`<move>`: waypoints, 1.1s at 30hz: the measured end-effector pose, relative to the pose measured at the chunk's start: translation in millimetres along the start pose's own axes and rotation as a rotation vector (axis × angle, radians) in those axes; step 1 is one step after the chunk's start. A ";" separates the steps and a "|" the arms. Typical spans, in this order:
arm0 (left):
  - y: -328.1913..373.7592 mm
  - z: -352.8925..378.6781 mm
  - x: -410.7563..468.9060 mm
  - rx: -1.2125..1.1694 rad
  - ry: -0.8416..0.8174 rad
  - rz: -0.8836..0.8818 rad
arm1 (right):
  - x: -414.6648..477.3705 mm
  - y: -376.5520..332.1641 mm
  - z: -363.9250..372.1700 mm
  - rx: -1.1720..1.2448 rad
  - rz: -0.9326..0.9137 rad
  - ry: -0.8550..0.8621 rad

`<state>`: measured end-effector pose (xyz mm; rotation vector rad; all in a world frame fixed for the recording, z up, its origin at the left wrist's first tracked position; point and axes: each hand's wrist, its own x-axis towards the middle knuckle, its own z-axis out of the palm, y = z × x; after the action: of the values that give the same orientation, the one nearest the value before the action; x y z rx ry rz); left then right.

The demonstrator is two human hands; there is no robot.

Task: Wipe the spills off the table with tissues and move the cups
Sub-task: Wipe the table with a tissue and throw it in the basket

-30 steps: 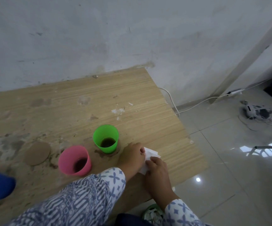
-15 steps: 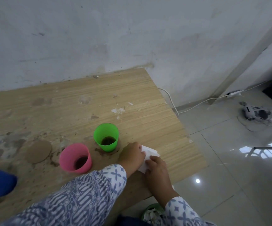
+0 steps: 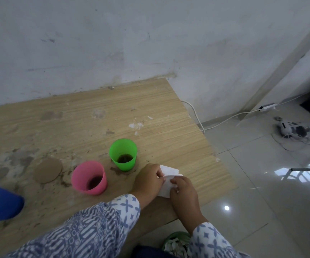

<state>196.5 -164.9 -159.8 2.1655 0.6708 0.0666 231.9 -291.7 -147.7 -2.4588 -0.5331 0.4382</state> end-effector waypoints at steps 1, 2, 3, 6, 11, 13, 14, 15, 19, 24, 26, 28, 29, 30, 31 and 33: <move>-0.6 -1.1 -1.6 -0.011 0.004 0.014 | -0.1 0.1 -1.1 0.015 0.004 0.008; -1.1 -2.3 -3.3 -0.016 0.008 0.027 | 0.1 0.4 -1.8 0.030 0.009 0.015; -1.5 -4.2 -5.4 -0.015 0.013 0.040 | 0.3 -0.2 -1.9 0.046 0.015 0.020; -3.0 -7.0 -9.2 -0.014 0.032 0.076 | 1.7 -1.2 0.0 0.090 0.037 0.044; -3.4 -8.3 -15.3 -0.110 0.014 0.058 | 0.4 -8.7 0.6 0.165 0.022 0.063; -2.7 -8.4 -17.8 -0.141 0.004 0.070 | -0.5 -10.9 0.6 0.189 0.010 0.049; -2.4 -8.5 -18.5 -0.152 0.007 0.080 | -0.2 -11.6 0.6 0.183 -0.003 0.039; -2.2 -8.4 -18.7 -0.161 0.012 0.086 | 0.4 -12.0 0.5 0.163 -0.017 0.031; -0.2 -9.6 -20.7 -0.241 0.018 0.075 | 3.8 -13.5 -1.4 0.116 -0.030 0.058; -1.7 -13.4 -22.4 -0.223 -0.023 0.084 | 5.2 -14.3 -3.3 0.108 -0.039 0.110; -1.9 -15.2 -24.3 -0.223 -0.017 0.100 | 3.3 -17.3 -6.3 0.136 -0.050 0.149; -0.9 -17.4 -26.4 -0.278 -0.010 0.075 | 0.5 -21.6 -10.1 0.129 -0.082 0.203; 1.0 -19.7 -27.4 -0.301 -0.007 0.060 | -0.7 -24.2 -12.6 0.131 -0.086 0.216; 4.2 -23.1 -28.8 -0.322 -0.001 0.052 | -1.4 -27.2 -15.7 0.148 -0.082 0.219; 6.7 -27.3 -30.0 -0.344 0.011 0.051 | -1.8 -31.1 -19.2 0.170 -0.083 0.217; 13.3 -37.4 -33.2 -0.371 0.042 0.069 | -0.5 -40.1 -27.4 0.222 -0.093 0.199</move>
<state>163.7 -160.8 -120.0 1.8323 0.5572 0.2542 232.0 -274.6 -102.3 -2.2235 -0.4855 0.1996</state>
